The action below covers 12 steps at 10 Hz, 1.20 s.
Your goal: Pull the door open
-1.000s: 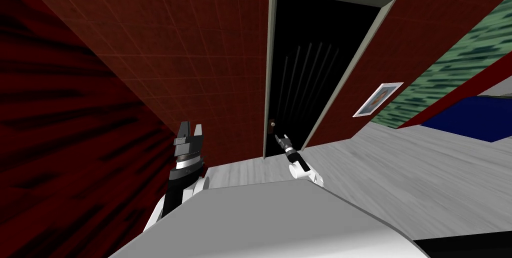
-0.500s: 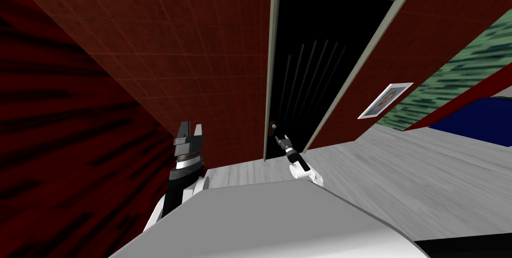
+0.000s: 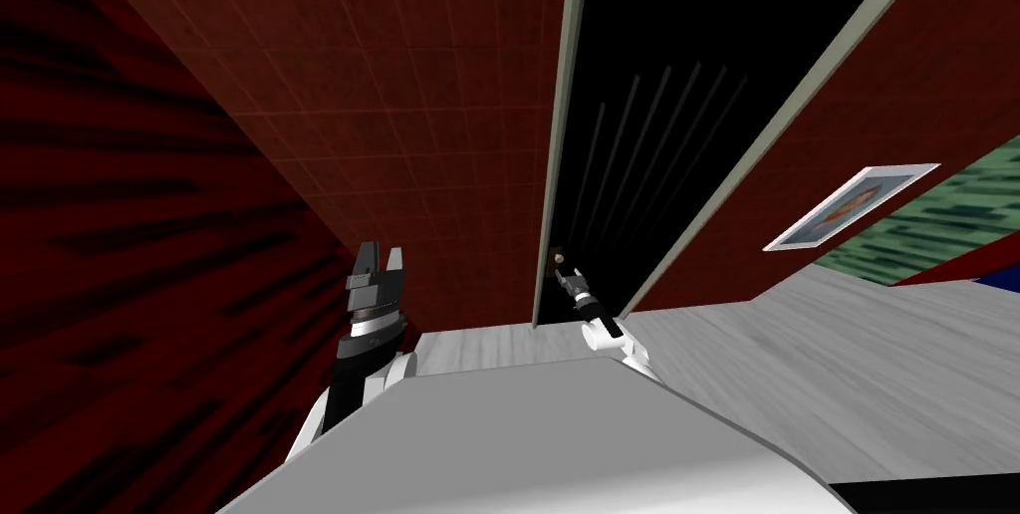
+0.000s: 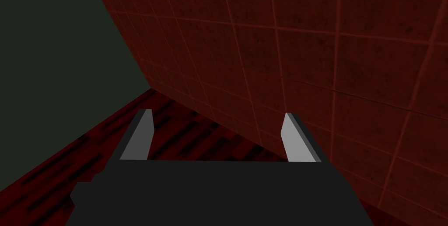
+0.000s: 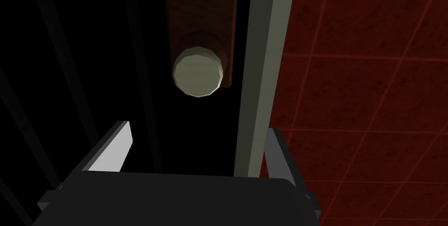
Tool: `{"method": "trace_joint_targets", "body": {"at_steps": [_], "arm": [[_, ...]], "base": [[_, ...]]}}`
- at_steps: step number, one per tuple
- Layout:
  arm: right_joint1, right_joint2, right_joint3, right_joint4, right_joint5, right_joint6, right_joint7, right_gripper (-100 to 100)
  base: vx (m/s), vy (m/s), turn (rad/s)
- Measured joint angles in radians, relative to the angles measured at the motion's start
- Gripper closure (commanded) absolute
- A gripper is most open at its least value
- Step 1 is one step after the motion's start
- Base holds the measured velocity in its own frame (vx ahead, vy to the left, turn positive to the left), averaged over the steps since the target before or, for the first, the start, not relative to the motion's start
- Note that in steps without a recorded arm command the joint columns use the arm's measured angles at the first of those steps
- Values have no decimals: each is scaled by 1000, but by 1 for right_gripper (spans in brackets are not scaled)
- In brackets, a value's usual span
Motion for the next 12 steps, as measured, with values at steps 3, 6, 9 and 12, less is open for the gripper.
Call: {"method": "trace_joint_targets", "body": {"at_steps": [3,6,9,12], "arm": [[-13,4,-48,35,-4,-3,-1,-100],[-44,-15,-100,108,-14,-24,-25,-100],[-44,-16,-101,109,-14,-24,-25,100],[-43,-16,-100,110,-14,-22,-25,100]], "base": [[114,-2,268],[92,-18,108],[-13,4,-9],[-2,0,1]]}}
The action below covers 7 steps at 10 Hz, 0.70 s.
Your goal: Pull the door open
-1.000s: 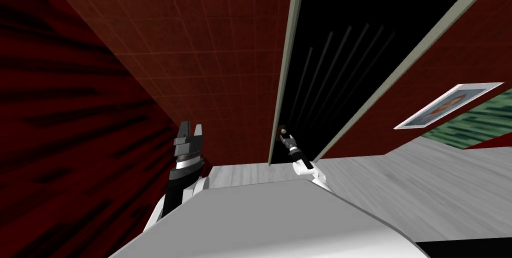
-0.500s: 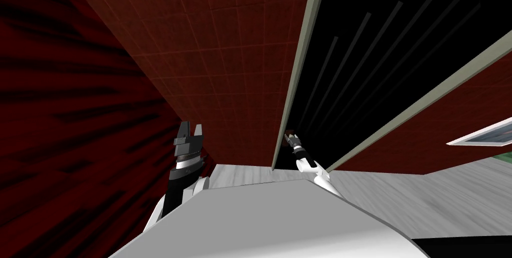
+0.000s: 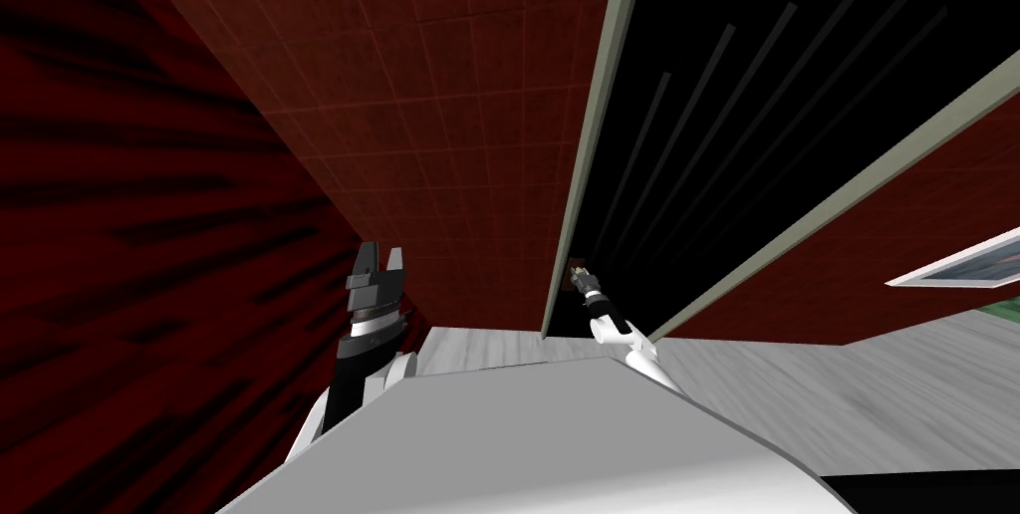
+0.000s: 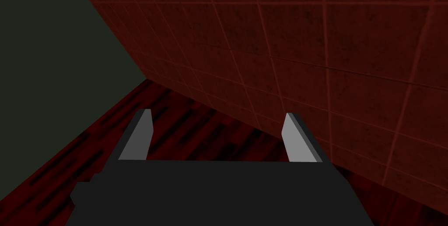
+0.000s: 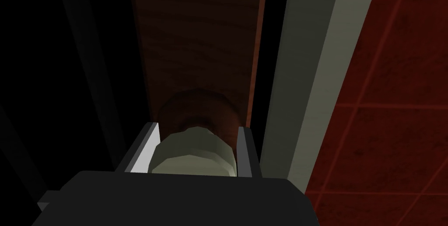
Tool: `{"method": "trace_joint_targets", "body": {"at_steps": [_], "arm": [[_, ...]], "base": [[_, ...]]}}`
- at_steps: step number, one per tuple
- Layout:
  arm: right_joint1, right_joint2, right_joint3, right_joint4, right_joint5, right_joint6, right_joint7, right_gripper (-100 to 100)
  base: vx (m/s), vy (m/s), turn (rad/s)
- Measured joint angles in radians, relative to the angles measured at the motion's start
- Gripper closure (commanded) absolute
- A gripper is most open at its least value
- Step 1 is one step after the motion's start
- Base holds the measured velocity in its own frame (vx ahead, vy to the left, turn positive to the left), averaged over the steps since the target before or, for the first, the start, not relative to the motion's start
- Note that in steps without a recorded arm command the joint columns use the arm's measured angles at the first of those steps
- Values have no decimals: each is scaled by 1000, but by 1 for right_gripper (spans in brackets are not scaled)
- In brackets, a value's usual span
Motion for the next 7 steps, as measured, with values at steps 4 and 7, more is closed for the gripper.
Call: {"method": "trace_joint_targets", "body": {"at_steps": [4,7], "arm": [[6,0,-4,-5,-2,0,-50,100],[13,2,-6,-13,-4,0,-103,100]], "base": [[-12,-10,29],[-16,-8,22]]}}
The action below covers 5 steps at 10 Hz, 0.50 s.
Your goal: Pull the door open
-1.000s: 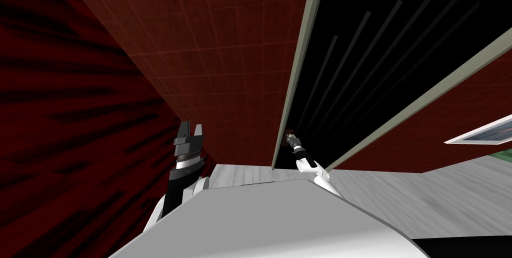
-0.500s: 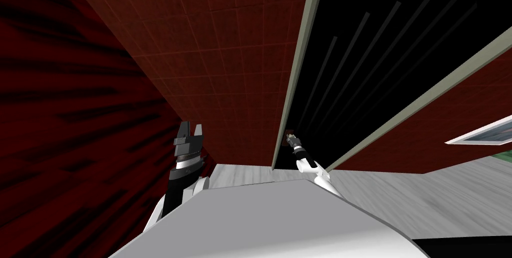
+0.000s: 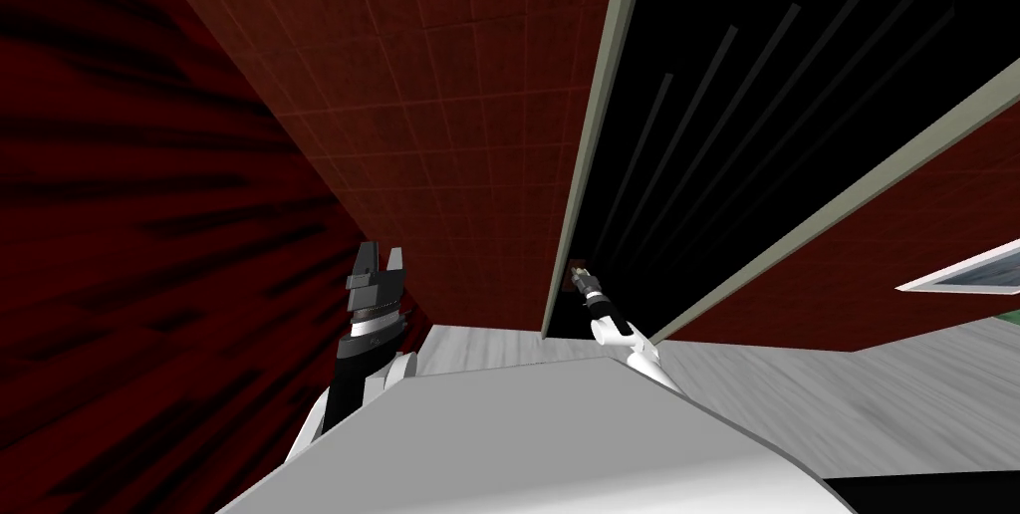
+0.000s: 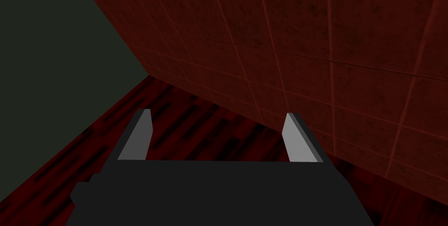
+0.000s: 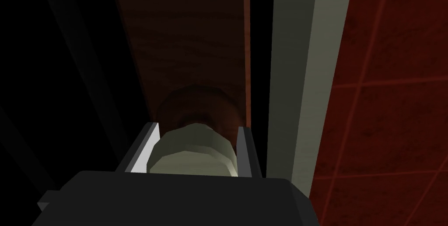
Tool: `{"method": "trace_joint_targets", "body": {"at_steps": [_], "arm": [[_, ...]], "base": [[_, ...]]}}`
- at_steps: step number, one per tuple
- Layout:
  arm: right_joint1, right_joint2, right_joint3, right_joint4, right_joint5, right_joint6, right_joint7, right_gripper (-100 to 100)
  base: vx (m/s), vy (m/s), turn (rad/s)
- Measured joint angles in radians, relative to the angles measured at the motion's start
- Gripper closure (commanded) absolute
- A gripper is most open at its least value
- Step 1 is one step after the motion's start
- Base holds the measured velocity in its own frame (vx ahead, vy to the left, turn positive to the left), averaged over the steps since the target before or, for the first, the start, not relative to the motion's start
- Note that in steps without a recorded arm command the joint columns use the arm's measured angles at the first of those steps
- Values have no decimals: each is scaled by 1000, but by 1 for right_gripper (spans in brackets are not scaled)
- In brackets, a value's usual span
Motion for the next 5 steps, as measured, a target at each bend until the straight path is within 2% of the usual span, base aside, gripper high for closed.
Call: {"method": "trace_joint_targets", "body": {"at_steps": [5], "arm": [[13,2,-5,-13,-5,-1,-103,100]], "base": [[-17,-10,31]]}}
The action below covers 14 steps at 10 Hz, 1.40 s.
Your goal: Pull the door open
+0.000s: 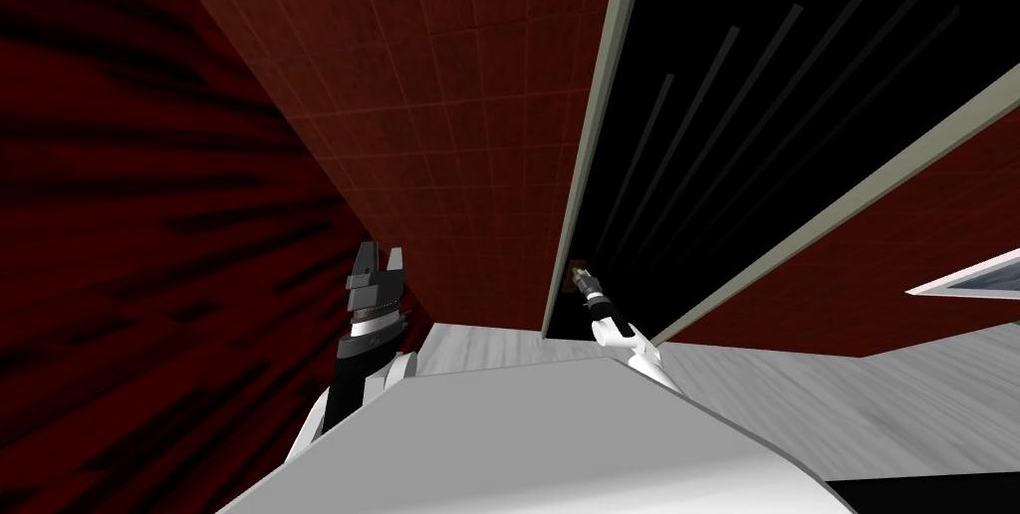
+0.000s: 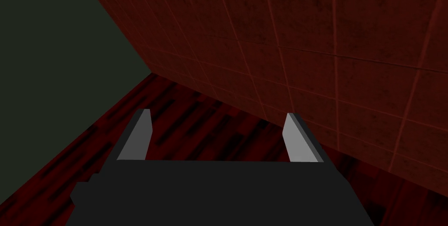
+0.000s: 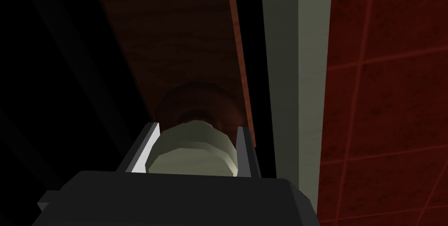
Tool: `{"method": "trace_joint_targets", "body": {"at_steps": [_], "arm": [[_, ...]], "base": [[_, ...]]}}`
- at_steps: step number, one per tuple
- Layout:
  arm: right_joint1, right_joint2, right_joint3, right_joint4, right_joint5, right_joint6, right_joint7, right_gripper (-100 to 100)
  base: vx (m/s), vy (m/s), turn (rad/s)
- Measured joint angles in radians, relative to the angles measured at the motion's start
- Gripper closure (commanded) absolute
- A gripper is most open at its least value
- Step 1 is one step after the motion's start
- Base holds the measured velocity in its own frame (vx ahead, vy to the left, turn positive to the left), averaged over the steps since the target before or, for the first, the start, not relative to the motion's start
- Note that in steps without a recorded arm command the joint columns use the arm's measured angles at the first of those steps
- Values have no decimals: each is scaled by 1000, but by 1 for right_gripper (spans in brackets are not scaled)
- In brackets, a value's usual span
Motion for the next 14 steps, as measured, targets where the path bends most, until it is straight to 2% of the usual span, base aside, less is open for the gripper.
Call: {"method": "trace_joint_targets", "body": {"at_steps": [14], "arm": [[43,13,-14,-40,-14,1,-336,100]], "base": [[-19,-10,31]]}}
